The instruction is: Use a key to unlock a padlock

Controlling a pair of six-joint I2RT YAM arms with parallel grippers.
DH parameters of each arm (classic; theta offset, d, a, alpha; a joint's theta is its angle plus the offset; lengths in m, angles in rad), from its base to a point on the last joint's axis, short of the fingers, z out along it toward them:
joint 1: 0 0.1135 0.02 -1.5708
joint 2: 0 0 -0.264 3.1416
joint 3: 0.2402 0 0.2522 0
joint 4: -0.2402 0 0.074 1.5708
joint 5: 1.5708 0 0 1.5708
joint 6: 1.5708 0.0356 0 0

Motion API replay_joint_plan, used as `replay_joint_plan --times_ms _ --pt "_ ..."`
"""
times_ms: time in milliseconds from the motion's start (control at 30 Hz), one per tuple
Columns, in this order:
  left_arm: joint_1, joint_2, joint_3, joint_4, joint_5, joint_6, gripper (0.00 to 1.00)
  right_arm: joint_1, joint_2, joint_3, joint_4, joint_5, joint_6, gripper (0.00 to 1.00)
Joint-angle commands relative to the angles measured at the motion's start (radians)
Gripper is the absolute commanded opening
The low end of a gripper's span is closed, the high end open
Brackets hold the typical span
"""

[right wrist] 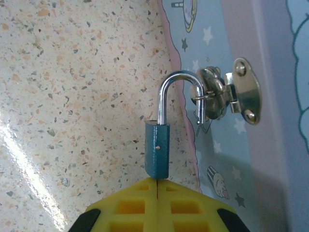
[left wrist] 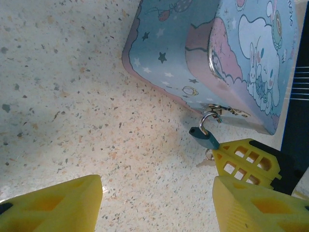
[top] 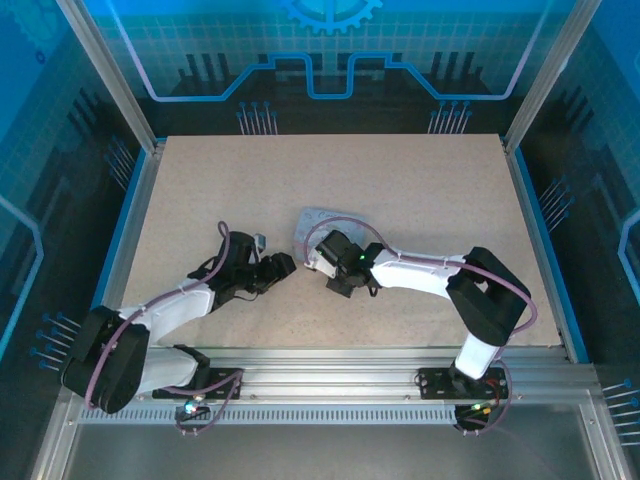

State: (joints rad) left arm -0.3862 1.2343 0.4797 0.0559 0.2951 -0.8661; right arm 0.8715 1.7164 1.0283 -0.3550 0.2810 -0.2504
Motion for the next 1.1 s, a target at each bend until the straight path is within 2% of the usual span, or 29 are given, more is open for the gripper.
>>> replay_joint_plan --times_ms 0,700,1067 --pt "-0.003 -0.019 -0.025 -0.039 0.029 -0.016 0.63 0.021 -0.015 -0.002 0.025 0.009 -0.046 0.0" --pt "-0.011 -0.03 -0.026 -0.045 0.025 -0.014 0.64 0.028 -0.044 -0.042 0.043 0.032 -0.023 0.0" --pt "-0.015 -0.029 -0.036 -0.041 0.026 -0.018 0.65 0.045 -0.01 0.002 0.045 0.023 -0.033 0.0"
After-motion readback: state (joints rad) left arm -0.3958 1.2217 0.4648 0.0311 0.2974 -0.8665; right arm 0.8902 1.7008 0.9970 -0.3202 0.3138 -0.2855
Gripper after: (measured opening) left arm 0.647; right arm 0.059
